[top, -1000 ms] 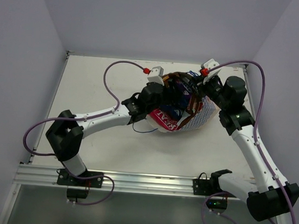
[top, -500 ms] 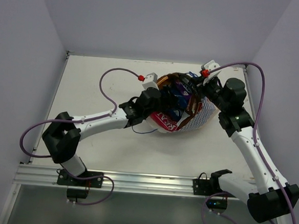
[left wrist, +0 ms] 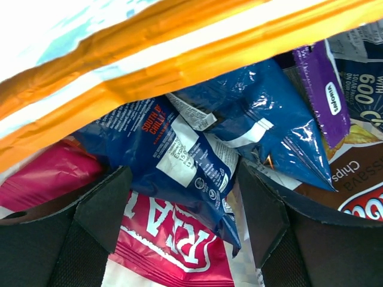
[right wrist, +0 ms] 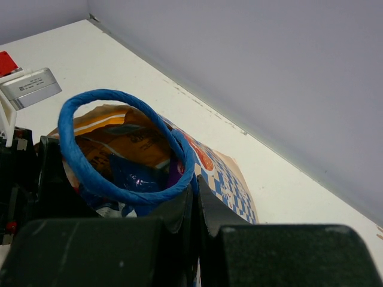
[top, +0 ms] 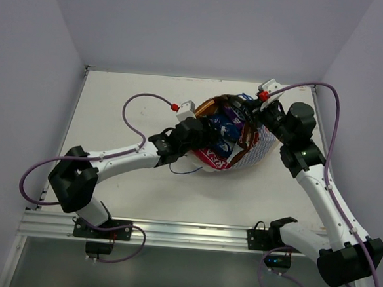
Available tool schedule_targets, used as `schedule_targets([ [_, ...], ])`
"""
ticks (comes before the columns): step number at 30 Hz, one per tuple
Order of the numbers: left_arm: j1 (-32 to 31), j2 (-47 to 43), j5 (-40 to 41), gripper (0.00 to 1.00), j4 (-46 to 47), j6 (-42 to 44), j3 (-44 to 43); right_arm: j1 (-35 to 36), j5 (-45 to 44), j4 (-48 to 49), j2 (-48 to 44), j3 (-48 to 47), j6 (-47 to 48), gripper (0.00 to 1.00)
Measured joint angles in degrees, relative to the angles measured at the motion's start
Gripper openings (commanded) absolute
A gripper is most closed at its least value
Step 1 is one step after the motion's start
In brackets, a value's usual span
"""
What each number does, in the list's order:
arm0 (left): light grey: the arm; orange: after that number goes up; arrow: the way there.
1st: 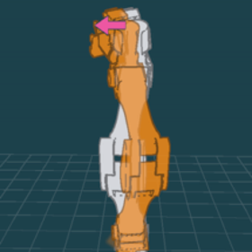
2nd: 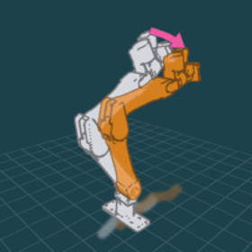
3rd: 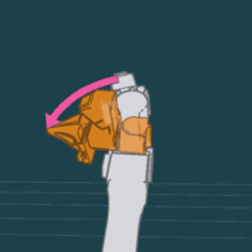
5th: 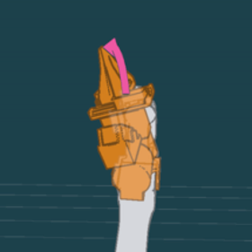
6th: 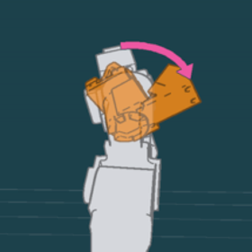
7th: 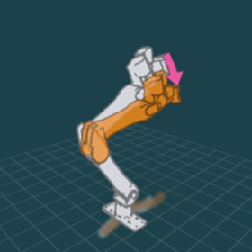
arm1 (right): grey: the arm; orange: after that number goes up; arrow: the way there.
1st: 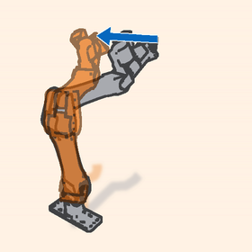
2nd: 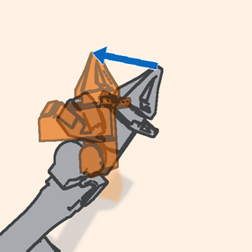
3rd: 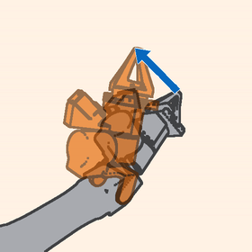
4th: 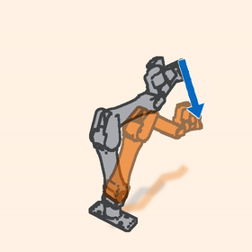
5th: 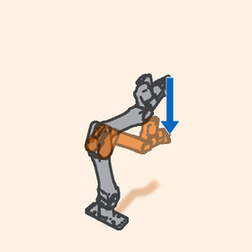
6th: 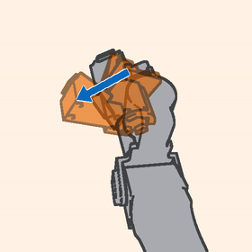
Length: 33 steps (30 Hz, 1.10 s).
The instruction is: Take the snacks out of the paper bag
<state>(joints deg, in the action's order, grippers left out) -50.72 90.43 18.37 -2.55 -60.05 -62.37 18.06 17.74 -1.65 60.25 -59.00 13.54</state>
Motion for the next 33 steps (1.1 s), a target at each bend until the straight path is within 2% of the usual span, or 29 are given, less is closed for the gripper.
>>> schedule_targets([
  [15, 0.0, -1.2, 0.52, 0.74, -1.64, -1.46, 2.29, 0.02, 0.0, 0.94, -0.76, 1.38, -0.2, 0.0],
  [22, 0.02, 0.26, 1.66, 0.73, 0.33, -1.4, 1.62, 0.04, 0.0, 1.22, -0.76, 1.4, -0.48, 0.0],
  [26, 0.02, 1.86, 1.99, 0.68, 3.04, -1.55, 1.38, 0.04, 0.0, 1.36, -0.79, 1.75, -0.5, 0.0],
  [27, 0.02, 2.43, 2.05, 0.65, 3.06, -1.81, 1.01, 0.04, 0.0, 1.44, -0.83, 1.97, -0.5, 0.0],
  [30, 0.02, 4.66, 2.12, 0.44, 3.37, -2.56, -0.33, 0.04, 0.0, 1.68, -1.07, 2.38, -0.5, 0.0],
  [31, 0.02, 5.16, 2.14, 0.26, 3.39, -2.91, -0.37, 0.04, -0.02, 1.77, -1.14, 2.47, -0.52, 0.0],
  [33, 0.04, 5.44, 2.25, 0.1, 3.04, -3.72, -0.37, 0.04, -0.07, 2.25, -1.29, 2.8, -0.52, 0.0],
])
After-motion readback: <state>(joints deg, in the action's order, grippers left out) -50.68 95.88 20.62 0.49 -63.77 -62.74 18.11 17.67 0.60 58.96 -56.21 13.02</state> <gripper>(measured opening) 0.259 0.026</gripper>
